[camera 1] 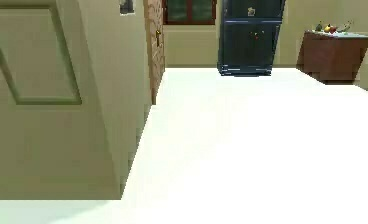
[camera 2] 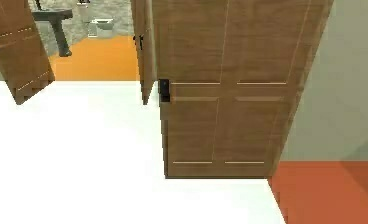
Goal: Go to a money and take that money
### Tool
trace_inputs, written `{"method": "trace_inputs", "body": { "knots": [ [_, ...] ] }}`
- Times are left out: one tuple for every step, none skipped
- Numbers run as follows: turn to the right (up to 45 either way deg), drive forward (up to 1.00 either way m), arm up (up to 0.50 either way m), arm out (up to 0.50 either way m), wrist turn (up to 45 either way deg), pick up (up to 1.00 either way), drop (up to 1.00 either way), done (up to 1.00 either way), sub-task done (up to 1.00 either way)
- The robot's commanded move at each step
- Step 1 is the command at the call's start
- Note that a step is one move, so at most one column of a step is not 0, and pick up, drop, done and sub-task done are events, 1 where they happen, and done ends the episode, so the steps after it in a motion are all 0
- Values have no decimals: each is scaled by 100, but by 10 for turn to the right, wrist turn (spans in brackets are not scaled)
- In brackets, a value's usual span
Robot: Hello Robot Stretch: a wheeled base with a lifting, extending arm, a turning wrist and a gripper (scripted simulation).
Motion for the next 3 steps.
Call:
{"method": "trace_inputs", "body": {
  "knots": [
    [450,0,0,0,0,0,0,0,0],
    [450,0,0,0,0,0,0,0,0],
    [60,0,0,0,0,0,0,0,0]
  ]
}}
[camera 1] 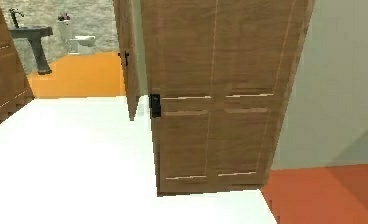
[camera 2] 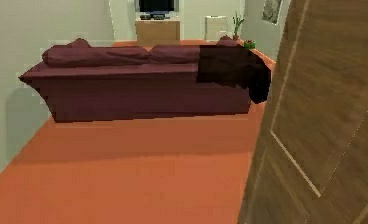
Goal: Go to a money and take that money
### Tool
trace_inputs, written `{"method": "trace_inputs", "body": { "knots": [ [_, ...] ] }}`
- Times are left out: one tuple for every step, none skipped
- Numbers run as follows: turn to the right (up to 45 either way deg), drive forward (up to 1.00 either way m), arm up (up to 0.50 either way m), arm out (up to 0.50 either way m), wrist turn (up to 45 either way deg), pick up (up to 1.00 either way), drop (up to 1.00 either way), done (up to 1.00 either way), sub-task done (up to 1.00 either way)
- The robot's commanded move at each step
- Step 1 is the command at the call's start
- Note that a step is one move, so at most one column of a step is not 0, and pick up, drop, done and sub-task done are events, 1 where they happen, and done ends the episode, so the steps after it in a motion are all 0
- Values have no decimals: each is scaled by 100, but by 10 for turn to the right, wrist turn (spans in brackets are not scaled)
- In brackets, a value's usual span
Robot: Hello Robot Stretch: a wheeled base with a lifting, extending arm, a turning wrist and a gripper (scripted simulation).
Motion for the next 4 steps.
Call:
{"method": "trace_inputs", "body": {
  "knots": [
    [0,5,0,0,0,0,0,0,0],
    [-390,0,0,0,0,0,0,0,0],
    [0,100,0,0,0,0,0,0,0],
    [-210,0,0,0,0,0,0,0,0]
  ]
}}
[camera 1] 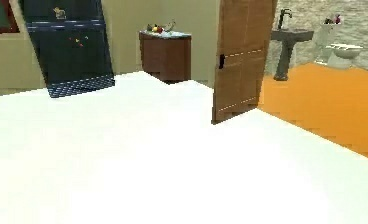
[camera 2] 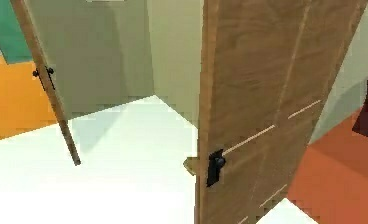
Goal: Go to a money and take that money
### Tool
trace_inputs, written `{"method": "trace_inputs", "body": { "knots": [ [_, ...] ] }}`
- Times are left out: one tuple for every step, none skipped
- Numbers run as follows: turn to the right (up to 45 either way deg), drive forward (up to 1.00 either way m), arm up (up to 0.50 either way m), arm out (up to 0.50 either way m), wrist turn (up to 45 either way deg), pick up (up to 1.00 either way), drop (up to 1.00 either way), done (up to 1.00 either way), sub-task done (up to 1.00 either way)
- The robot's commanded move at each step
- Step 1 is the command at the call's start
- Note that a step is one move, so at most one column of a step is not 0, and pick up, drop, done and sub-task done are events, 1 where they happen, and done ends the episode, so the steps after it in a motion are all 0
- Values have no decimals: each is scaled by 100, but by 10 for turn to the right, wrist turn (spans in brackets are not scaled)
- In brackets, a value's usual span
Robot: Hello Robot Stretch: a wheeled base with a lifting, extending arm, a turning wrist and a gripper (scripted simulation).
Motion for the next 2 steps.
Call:
{"method": "trace_inputs", "body": {
  "knots": [
    [0,10,0,0,0,0,0,0,0],
    [330,0,0,0,0,0,0,0,0]
  ]
}}
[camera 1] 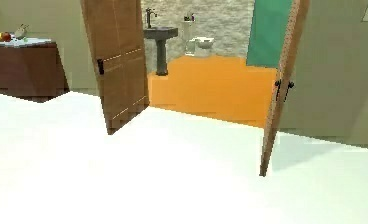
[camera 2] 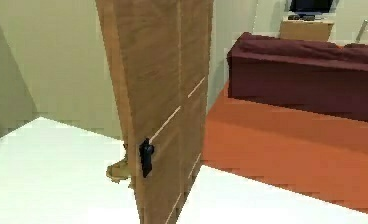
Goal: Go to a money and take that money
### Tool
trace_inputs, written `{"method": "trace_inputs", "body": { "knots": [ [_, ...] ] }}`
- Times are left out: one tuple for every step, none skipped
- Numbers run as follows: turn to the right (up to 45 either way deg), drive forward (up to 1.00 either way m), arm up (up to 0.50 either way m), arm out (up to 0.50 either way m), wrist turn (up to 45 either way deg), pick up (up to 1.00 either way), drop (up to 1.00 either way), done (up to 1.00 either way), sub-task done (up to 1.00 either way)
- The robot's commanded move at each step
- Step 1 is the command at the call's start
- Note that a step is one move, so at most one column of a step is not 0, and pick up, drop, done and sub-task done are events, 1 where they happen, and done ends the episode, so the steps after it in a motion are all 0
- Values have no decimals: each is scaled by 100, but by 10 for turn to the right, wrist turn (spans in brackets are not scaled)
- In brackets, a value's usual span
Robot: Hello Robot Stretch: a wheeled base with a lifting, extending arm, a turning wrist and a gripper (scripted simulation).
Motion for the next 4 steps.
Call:
{"method": "trace_inputs", "body": {
  "knots": [
    [0,100,0,0,0,0,0,0,0],
    [30,0,0,0,0,0,0,0,0],
    [0,40,0,0,0,0,0,0,0],
    [180,0,0,0,0,0,0,0,0]
  ]
}}
